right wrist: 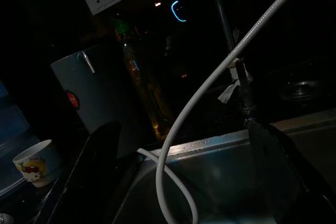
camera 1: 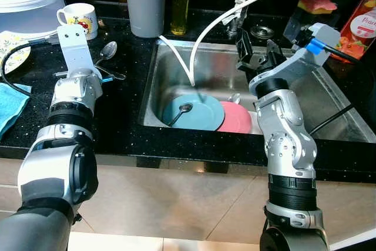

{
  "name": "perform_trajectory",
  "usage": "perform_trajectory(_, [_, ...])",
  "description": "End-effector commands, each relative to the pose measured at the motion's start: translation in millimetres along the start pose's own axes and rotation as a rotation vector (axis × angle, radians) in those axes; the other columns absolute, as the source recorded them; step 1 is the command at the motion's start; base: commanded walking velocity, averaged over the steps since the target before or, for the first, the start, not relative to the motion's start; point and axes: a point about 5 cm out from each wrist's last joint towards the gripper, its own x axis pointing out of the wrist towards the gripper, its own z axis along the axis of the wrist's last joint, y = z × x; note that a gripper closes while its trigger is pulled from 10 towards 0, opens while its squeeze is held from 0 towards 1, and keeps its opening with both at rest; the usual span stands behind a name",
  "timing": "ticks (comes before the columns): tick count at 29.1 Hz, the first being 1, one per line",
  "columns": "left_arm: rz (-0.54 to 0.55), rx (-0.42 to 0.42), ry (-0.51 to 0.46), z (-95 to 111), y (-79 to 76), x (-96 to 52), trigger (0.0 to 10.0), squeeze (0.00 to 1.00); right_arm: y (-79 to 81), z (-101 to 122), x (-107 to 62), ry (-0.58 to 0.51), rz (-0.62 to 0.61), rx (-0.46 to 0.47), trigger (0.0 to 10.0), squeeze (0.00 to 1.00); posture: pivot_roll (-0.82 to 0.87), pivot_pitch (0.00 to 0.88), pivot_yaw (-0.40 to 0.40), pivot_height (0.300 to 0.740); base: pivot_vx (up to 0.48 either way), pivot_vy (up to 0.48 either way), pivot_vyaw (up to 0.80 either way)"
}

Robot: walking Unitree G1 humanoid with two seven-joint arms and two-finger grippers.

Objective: Kitchen organization

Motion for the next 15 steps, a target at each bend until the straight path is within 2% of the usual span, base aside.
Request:
perform_trajectory(1, [0.036,0.038,0.047,-12.1,6.9,3.7,0.0,0.00,-0.2,1.2,0.6,-0.001,-0.004,0.004,10.0,0.00,0.24,0.085,-0.041,0.740,0.000,0.000,0.00])
perform_trajectory(2, [0.036,0.038,0.047,-12.1,6.9,3.7,0.0,0.00,-0.2,1.2,0.6,-0.001,-0.004,0.004,10.0,0.00,0.24,0.085,-0.041,0.740,0.000,0.000,0.00])
perform_trajectory(3, [0.044,0.057,0.002,-5.4,7.0,2.9,0.0,0.00,-0.1,1.2,0.5,-0.001,-0.004,0.004,10.0,0.00,0.24,0.085,-0.041,0.740,0.000,0.000,0.00])
perform_trajectory(4, [0.036,0.103,-0.090,9.3,3.4,-0.3,4.6,0.00,-0.2,1.3,0.3,-0.001,-0.004,0.004,10.0,0.00,0.24,0.086,-0.042,0.740,0.000,0.000,0.00])
perform_trajectory(5, [0.036,0.103,-0.090,9.3,3.4,-0.3,4.6,0.00,-0.2,1.3,0.3,-0.001,-0.004,0.004,10.0,0.00,0.24,0.086,-0.042,0.740,0.000,0.000,0.00])
perform_trajectory(6, [0.022,0.127,-0.130,16.2,0.3,-2.3,8.9,0.00,-0.3,1.2,0.2,0.000,-0.005,0.003,10.0,0.00,0.24,0.086,-0.042,0.740,0.000,0.000,0.00])
perform_trajectory(7, [-0.027,0.154,-0.168,23.5,-7.0,-5.2,10.0,0.00,-0.3,1.0,0.1,0.001,-0.005,0.003,10.0,0.00,0.24,0.086,-0.042,0.740,0.000,0.000,0.00])
perform_trajectory(8, [-0.027,0.154,-0.168,23.5,-7.0,-5.2,10.0,0.00,-0.3,1.0,0.1,0.001,-0.005,0.003,10.0,0.00,0.24,0.086,-0.042,0.740,0.000,0.000,0.00])
perform_trajectory(9, [-0.043,0.157,-0.174,24.8,-9.0,-5.8,10.0,0.21,-0.3,0.9,0.1,0.001,-0.005,0.003,10.0,0.00,0.24,0.086,-0.042,0.740,0.000,0.000,0.00])
perform_trajectory(10, [-0.062,0.152,-0.181,26.6,-11.6,-6.8,10.0,1.00,-0.1,0.8,0.1,0.001,-0.004,0.004,10.0,0.00,0.24,0.086,-0.042,0.740,0.000,0.000,0.00])
perform_trajectory(15, [-0.121,0.150,-0.184,29.2,-22.1,-9.6,10.0,1.00,1.2,0.4,0.5,0.001,-0.001,0.007,10.0,0.00,0.25,0.087,-0.043,0.740,0.000,0.000,0.00])
